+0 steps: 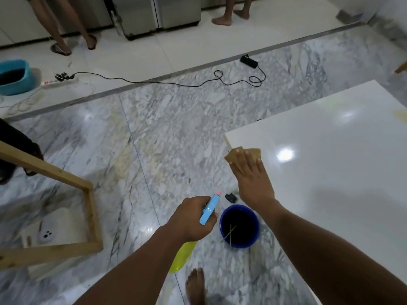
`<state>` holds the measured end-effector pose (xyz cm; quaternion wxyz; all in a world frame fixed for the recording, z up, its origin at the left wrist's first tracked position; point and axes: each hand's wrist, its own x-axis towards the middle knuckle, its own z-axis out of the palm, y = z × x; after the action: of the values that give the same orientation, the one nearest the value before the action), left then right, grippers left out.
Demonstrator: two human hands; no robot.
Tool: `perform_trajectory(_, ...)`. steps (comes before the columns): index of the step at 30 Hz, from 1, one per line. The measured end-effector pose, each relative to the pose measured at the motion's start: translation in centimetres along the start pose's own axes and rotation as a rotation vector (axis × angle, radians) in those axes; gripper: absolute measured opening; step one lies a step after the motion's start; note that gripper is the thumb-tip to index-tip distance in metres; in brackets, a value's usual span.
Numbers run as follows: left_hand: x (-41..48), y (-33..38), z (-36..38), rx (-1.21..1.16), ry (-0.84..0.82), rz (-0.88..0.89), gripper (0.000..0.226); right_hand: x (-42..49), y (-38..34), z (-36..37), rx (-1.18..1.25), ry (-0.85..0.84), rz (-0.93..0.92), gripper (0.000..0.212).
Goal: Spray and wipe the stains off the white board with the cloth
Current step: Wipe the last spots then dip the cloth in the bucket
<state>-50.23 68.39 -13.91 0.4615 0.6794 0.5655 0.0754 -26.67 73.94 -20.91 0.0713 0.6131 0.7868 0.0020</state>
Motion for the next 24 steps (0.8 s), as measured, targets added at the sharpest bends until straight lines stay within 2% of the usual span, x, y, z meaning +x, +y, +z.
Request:
perform_trajectory(5,-2.3,1.8,2.3,0.050,0.004,0.018,0.021,-6.5,0.3,0.4,0.023,0.013,0.012,0.075)
perform_trajectory(9,-6.0,3.5,6.1,0.083,0.000,0.030,0.023,-12.7,0.8,1.6,0.025,0.024,0.019,0.081)
perform_trajectory(14,-11.8,5.8,13.1,0.081,0.019,0.014,0.017,-21.6,1.5,2.9,0.076,0.039,0.026,0.077)
perform_trajectory(19,-20.1,9.8,22.0,0.071,0.051,0.015,0.017,-34.1,2.8,4.5,0.109,0.099,-0.005,0.078)
perform_trajectory(24,-27.0,12.7,29.2,0.033,-0.011,-0.016,0.016,-47.2,3.4,6.8,0.072,0.116,0.000,0.073)
